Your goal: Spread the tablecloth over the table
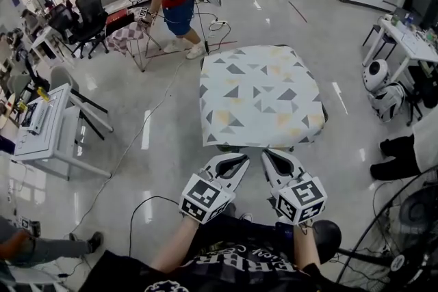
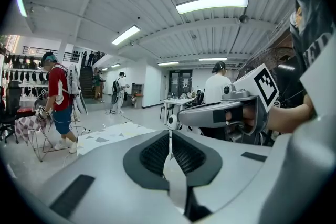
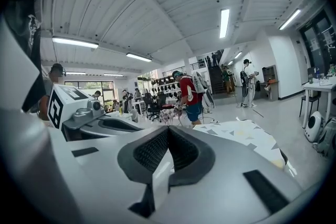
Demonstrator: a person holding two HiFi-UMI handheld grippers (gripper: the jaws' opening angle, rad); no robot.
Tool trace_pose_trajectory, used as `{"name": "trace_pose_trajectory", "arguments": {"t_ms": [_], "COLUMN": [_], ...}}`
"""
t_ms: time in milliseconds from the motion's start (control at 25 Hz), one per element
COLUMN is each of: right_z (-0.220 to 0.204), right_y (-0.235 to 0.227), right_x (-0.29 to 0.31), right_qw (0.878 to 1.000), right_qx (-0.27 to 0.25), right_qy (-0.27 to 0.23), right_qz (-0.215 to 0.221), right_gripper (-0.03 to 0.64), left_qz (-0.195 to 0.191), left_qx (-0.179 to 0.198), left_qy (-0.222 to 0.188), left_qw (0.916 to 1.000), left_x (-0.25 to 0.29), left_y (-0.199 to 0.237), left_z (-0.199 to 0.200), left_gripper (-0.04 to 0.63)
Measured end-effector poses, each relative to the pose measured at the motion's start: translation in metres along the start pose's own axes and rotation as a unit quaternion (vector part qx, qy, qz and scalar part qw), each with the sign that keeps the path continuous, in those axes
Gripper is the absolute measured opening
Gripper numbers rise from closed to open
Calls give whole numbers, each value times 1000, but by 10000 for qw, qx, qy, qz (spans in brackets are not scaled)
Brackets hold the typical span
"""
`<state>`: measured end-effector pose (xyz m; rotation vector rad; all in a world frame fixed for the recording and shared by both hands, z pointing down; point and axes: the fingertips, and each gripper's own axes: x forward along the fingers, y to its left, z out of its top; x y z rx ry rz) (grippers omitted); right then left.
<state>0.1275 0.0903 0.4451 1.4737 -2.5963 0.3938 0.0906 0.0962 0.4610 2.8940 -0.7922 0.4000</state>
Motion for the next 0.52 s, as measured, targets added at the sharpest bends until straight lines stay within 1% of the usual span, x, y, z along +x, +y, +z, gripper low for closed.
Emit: {"name": "trace_pose_trajectory", "arguments": {"t_ms": [520], "right_z": [-9], "right_y": [6], "right_x": [-14], "right_qw": [10000], "right_qx": [13], "right_qy": [39], "right_qz": [39], "right_gripper": [14], "left_qz": [7], "left_qx": [68], "left_qy": [1], "left_qw": [10000], "left_x": [-7], "left_y": [-18], "left_z": [-4], "left_gripper": [31]}}
